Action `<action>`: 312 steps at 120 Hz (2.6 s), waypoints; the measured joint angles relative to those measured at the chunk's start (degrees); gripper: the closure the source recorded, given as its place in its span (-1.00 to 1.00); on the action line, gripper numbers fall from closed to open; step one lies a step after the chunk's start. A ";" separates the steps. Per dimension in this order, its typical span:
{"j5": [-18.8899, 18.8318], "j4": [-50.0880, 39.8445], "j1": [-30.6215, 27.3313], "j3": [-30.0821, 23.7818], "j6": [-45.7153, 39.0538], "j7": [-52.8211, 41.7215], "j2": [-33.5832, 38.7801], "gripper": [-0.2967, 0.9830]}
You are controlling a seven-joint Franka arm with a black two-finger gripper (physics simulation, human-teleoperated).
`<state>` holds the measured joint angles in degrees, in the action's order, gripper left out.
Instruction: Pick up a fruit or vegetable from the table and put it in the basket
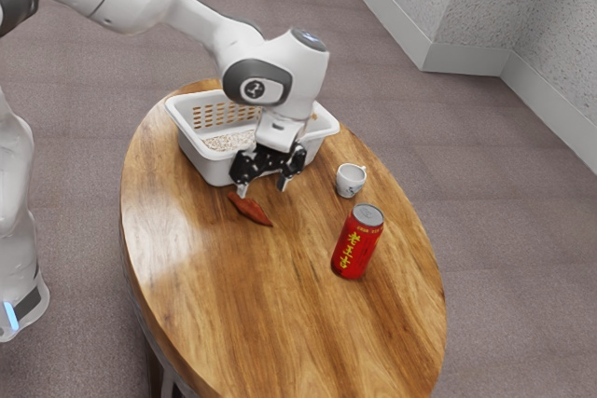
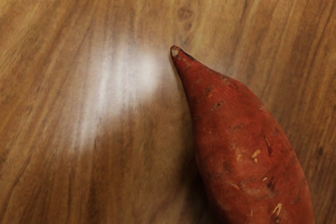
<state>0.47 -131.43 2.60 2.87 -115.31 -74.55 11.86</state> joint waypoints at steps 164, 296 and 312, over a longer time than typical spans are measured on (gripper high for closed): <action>2.44 -1.12 0.64 -0.30 -2.70 -4.12 -1.67 0.22; -1.21 18.95 0.22 9.75 14.36 -3.26 3.99 0.28; -2.19 18.91 0.07 13.36 14.82 -3.60 3.55 0.28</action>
<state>-1.72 -112.52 2.67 16.23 -100.49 -78.15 15.41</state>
